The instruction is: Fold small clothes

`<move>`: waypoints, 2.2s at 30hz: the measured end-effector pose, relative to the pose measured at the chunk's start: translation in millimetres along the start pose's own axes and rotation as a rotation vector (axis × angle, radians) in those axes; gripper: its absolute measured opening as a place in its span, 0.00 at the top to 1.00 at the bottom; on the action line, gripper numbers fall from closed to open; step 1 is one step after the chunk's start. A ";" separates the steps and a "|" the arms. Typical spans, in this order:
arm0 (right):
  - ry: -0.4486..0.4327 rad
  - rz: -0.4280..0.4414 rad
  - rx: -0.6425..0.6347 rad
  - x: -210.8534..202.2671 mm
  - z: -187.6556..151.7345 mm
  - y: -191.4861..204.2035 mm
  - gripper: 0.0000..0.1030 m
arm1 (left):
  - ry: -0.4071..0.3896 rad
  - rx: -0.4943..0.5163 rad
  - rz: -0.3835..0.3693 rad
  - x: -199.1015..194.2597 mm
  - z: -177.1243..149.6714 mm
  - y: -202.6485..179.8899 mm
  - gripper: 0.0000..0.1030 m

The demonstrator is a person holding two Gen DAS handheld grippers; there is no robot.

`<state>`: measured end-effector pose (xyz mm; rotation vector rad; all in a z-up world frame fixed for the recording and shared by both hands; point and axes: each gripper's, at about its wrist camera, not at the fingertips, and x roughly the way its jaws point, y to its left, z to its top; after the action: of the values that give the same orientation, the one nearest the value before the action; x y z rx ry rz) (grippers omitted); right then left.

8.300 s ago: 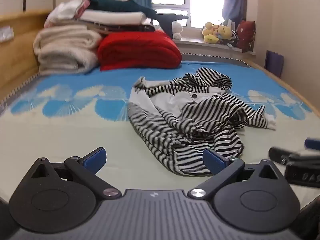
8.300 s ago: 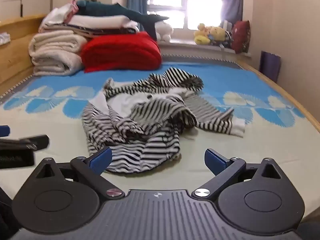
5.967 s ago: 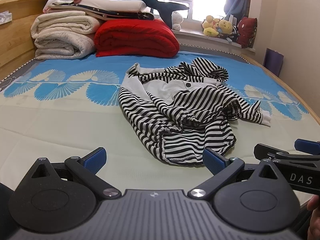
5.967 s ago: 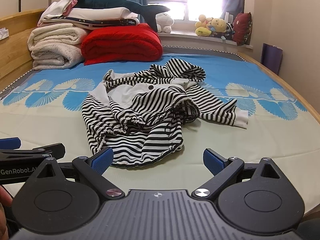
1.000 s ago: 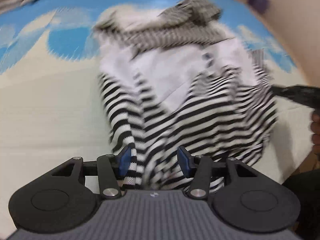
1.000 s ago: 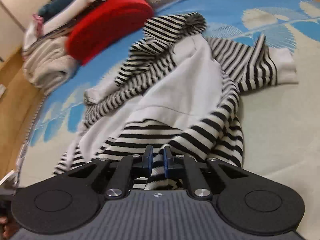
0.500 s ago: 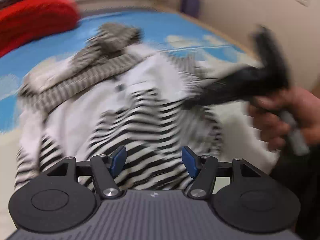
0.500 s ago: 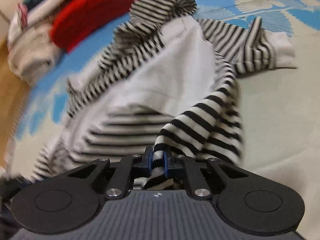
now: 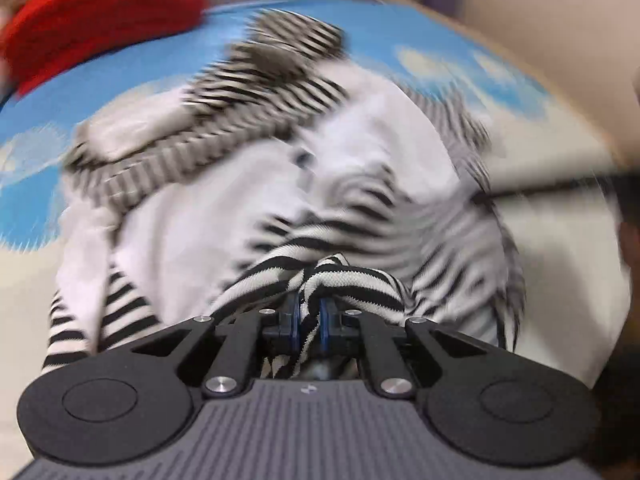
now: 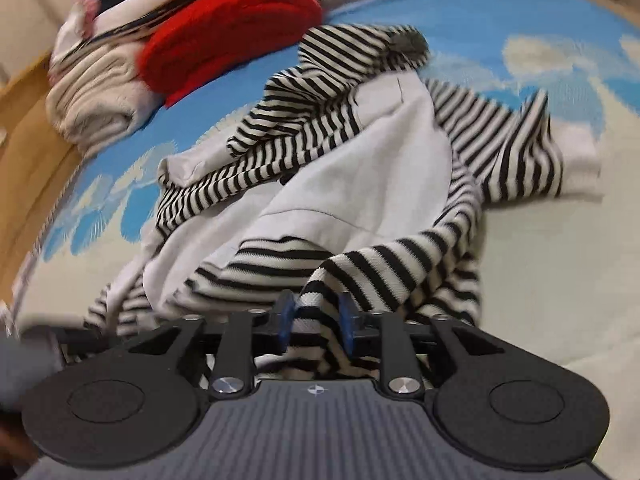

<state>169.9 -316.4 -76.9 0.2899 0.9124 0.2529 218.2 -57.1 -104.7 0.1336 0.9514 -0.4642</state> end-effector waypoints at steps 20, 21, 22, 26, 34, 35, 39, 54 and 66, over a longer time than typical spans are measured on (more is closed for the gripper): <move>0.102 -0.308 -0.450 60.1 -29.2 63.3 0.50 | -0.036 -0.166 -0.139 -37.1 5.5 34.2 0.87; 0.112 -0.310 -0.428 59.7 -27.8 58.7 0.56 | -0.023 -0.158 -0.158 -39.3 2.9 36.0 0.83; 0.133 -0.308 -0.417 59.1 -28.7 56.3 0.62 | -0.007 -0.156 -0.174 -42.3 0.4 39.4 0.79; 0.171 -0.291 -0.428 43.0 -34.9 53.9 0.84 | -0.024 -0.244 -0.153 -64.6 -11.9 73.7 0.43; 0.178 -0.297 -0.424 -17.0 -59.1 26.3 0.88 | 0.204 -0.333 -0.035 -73.1 -60.0 136.5 0.39; 0.179 -0.294 -0.420 -26.5 -62.9 20.6 0.88 | 0.247 -0.301 -0.016 -70.1 -66.1 135.5 0.39; 0.171 -0.267 -0.399 -58.7 -73.2 2.6 0.89 | 0.295 -0.202 -0.014 -68.6 -76.9 125.6 0.36; 0.159 -0.018 -0.162 -116.9 -77.1 -40.1 0.82 | 0.225 -0.270 -0.007 -57.9 -64.4 92.2 0.36; 0.126 -0.132 0.140 -37.7 -38.1 -58.0 0.46 | 0.285 -0.271 0.088 -32.5 -53.0 95.6 0.28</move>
<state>122.5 -377.8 -91.6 0.3442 1.0720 0.0861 204.3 55.3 -117.9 -0.0052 1.2733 -0.2338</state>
